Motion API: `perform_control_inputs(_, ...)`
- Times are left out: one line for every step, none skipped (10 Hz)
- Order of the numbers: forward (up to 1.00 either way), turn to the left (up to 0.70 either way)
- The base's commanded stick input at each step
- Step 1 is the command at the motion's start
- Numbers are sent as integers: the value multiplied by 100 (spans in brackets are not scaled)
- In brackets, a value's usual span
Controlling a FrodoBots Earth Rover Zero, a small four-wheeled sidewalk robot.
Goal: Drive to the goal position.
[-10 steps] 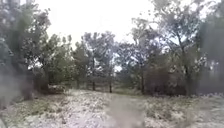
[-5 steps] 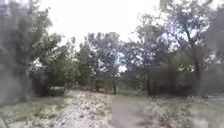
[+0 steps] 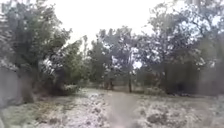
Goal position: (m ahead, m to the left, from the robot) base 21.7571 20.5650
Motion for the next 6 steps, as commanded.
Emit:
perform_control_inputs(70,0)
perform_control_inputs(70,0)
perform_control_inputs(70,0)
perform_control_inputs(70,0)
perform_control_inputs(70,0)
perform_control_inputs(70,0)
